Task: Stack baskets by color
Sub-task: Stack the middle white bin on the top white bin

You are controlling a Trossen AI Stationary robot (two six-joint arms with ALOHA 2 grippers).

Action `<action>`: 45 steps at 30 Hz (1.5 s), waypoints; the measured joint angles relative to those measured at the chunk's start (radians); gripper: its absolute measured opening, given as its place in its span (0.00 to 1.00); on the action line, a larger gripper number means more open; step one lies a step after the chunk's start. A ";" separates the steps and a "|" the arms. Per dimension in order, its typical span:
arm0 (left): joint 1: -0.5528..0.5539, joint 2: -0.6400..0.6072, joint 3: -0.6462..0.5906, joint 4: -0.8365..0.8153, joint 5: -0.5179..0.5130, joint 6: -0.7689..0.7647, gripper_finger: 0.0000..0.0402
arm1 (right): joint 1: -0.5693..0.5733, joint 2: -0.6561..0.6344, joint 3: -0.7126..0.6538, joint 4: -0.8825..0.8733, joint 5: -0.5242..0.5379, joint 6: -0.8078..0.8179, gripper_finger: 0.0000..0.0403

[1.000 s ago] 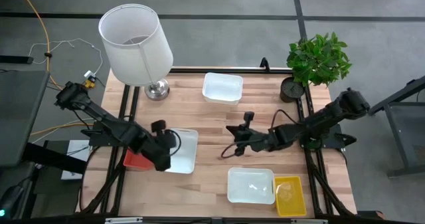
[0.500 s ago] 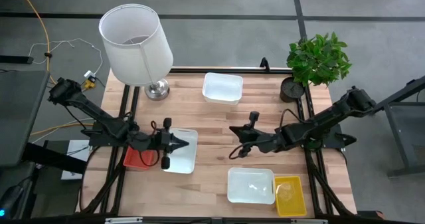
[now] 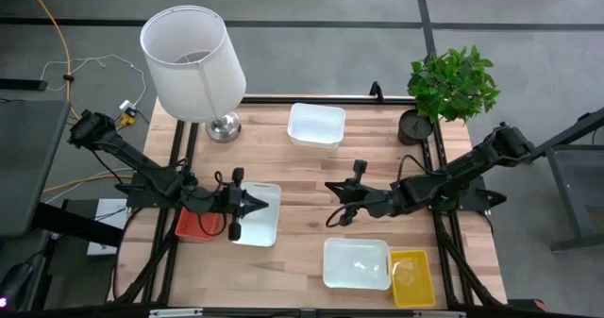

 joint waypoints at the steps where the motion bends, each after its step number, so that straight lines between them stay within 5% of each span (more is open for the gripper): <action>1: 0.000 0.000 0.000 0.000 0.000 0.007 0.00 | 0.000 0.000 0.000 0.000 0.000 0.001 0.00; 22: 0.022 0.000 0.001 0.007 0.008 -0.022 0.12 | 0.002 0.000 0.000 -0.015 -0.015 0.026 0.00; 30: 0.022 0.001 0.023 -0.021 0.024 -0.082 0.29 | 0.002 0.000 0.000 -0.015 -0.015 0.027 0.00; 38: -0.003 0.001 0.186 -0.323 0.107 -0.239 0.56 | 0.002 0.000 0.000 -0.029 -0.014 0.059 0.00; 45: -0.066 0.001 0.282 -0.789 0.234 -0.653 0.61 | 0.002 0.000 -0.001 -0.110 -0.014 0.133 0.00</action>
